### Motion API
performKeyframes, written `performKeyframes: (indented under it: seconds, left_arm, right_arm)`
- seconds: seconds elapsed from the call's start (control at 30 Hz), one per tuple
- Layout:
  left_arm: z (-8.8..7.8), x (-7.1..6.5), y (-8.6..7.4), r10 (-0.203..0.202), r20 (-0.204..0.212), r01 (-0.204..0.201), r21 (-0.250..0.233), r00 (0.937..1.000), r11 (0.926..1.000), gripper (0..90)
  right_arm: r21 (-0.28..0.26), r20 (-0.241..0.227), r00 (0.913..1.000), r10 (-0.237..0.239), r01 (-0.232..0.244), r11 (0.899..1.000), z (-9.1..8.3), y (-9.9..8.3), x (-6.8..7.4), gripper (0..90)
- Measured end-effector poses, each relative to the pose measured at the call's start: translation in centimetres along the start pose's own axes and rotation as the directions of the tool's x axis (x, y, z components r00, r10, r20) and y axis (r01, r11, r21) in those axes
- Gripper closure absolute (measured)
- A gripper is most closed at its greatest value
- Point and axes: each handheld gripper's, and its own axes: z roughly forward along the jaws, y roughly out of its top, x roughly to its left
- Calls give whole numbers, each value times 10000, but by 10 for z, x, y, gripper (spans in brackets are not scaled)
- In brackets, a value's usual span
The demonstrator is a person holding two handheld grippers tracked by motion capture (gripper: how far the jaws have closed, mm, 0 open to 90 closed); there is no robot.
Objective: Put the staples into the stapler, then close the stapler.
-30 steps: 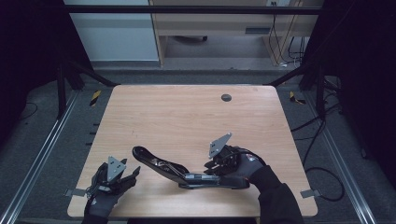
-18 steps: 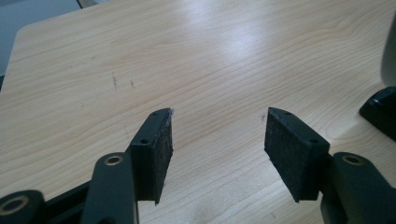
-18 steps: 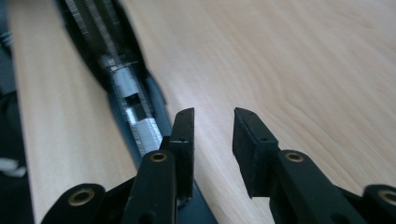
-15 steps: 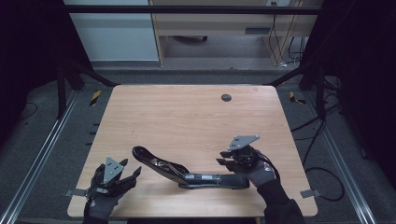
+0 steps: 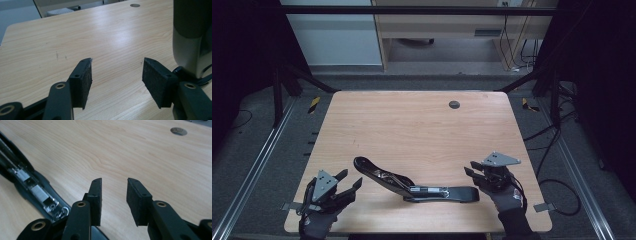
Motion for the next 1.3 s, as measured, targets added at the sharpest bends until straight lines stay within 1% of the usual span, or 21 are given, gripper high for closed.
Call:
performKeyframes:
  seconds: [0.03, 0.17, 0.23, 0.37, 0.4, 0.5, 0.63, 0.67, 0.7, 0.77, 0.83, 0.87, 0.9, 1.1, 1.13, 1.2, 1.23, 1.27, 1.3]
  left_arm:
    - [-1, 0, 1, -14, 8, 14, -64, 10000, 10000, 403]
    - [-5, -1, 3, 13, 46, -11, -285, 10000, 9996, 400]
    - [-6, -2, 3, -15, 54, 17, -352, 10000, 9994, 398]
    - [-9, -2, 5, -59, 109, 64, -462, 9999, 9989, 398]
    - [-10, -3, 6, -75, 178, 85, -562, 9998, 9984, 398]
    - [-13, -4, 8, 37, 252, -20, -656, 9997, 9978, 396]
    - [-18, -7, 10, 54, 348, -25, -823, 9994, 9966, 394]
    - [-19, -8, 11, 47, 390, -13, -871, 9992, 9962, 390]
    - [-20, -8, 12, 31, 439, 9, -910, 9990, 9958, 387]
    - [-23, -10, 13, 112, 558, -57, -987, 9984, 9951, 380]
    - [-25, -12, 14, 131, 635, -64, -1038, 9979, 9946, 378]
    - [-26, -13, 15, 172, 650, -102, -1072, 9977, 9942, 376]
    - [-27, -13, 16, 187, 675, -112, -1102, 9975, 9939, 374]
    - [-30, -17, 19, 119, 933, -8, -1181, 9956, 9930, 365]
    - [-30, -18, 19, 118, 947, -4, -1192, 9954, 9929, 365]
    - [-31, -20, 21, 145, 977, -24, -1234, 9951, 9924, 364]
    - [-32, -21, 22, 165, 984, -43, -1237, 9950, 9923, 364]
    - [-32, -22, 22, 165, 1000, -37, -1262, 9949, 9920, 364]
    - [-32, -24, 23, 166, 982, -39, -1277, 9950, 9918, 363]
  right_arm:
    - [-50, 128, 9999, 15, -15, 10000, -3, -4, -1, 655]
    - [30, 168, 9997, 200, -200, 9998, -9, -15, -5, 653]
    - [79, 303, 9991, 295, -298, 9995, -12, -20, -7, 652]
    - [243, 269, 9976, 642, -648, 9976, -16, -32, -9, 651]
    - [301, 295, 9974, 661, -670, 9973, -17, -34, -9, 651]
    - [380, 474, 9969, 630, -648, 9972, -18, -40, -10, 648]
    - [279, 600, 9953, 755, -773, 9966, -19, -41, -11, 640]
    - [273, 568, 9958, 723, -739, 9969, -19, -42, -10, 638]
    - [297, 535, 9955, 786, -802, 9963, -19, -42, -9, 637]
    - [311, 541, 9965, 639, -656, 9974, -18, -43, -8, 636]
    - [327, 571, 9959, 708, -727, 9968, -18, -43, -7, 634]
    - [296, 582, 9963, 640, -658, 9974, -18, -43, -7, 633]
    - [269, 554, 9962, 671, -687, 9973, -19, -43, -6, 633]
    - [173, 458, 9967, 663, -672, 9976, -21, -44, -3, 628]
    - [190, 423, 9971, 633, -642, 9978, -21, -44, -3, 628]
    - [253, 403, 9964, 739, -750, 9969, -21, -44, -1, 629]
    - [239, 388, 9970, 663, -673, 9974, -21, -44, 0, 630]
    - [259, 382, 9968, 696, -706, 9972, -21, -44, 1, 631]
    - [231, 365, 9975, 600, -608, 9979, -21, -45, 1, 635]
